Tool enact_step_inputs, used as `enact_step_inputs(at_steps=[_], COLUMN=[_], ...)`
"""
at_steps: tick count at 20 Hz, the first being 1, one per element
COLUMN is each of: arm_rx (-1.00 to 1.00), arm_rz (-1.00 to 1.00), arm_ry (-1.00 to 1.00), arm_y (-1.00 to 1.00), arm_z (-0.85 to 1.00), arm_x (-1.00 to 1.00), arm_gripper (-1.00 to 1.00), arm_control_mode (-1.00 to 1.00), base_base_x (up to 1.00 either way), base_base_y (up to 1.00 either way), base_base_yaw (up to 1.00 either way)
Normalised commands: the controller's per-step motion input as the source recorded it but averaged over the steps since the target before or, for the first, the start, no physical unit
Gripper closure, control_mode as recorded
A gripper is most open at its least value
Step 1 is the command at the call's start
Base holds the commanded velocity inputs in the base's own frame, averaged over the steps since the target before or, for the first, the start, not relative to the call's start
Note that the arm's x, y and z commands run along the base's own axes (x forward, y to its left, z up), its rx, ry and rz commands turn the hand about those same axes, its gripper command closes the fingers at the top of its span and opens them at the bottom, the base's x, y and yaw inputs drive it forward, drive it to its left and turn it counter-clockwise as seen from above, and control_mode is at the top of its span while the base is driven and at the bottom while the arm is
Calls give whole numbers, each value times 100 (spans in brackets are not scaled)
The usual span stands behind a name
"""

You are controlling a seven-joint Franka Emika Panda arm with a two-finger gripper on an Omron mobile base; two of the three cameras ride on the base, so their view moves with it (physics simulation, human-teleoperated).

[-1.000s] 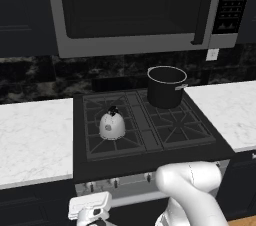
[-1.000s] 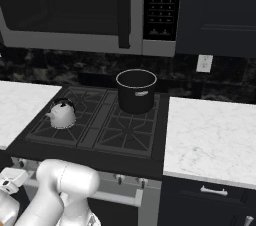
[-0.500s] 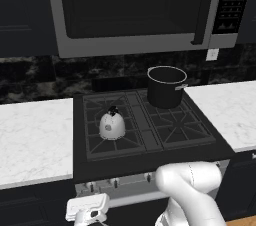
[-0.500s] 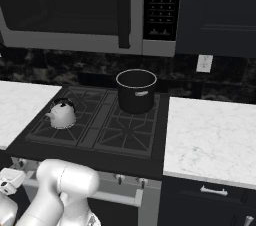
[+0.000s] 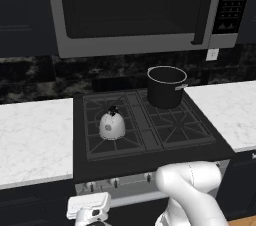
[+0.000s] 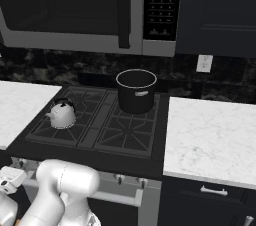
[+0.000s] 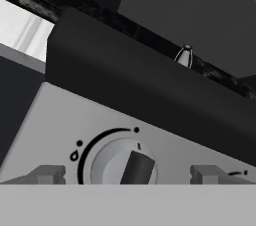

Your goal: Pick the kettle from the counter and place it on a stove burner. Then turn the burner on.

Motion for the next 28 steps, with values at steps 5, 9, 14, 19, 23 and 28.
enact_step_inputs(at_steps=[5,9,14,19,23,28], arm_rx=[0,0,0,0,-23,-49], arm_rz=[0,0,0,0,2,10], arm_ry=[0,0,0,1,13,27], arm_y=[0,0,0,0,24,46], arm_z=[0,0,0,0,-1,-19], arm_x=[0,0,0,12,23,12], arm_gripper=[-100,100,100,100,100,100], arm_control_mode=[-100,-100,-100,-100,-100,-100], base_base_x=[0,0,0,0,0,0], base_base_y=[0,0,0,0,0,0], base_base_yaw=[0,0,0,0,0,0])
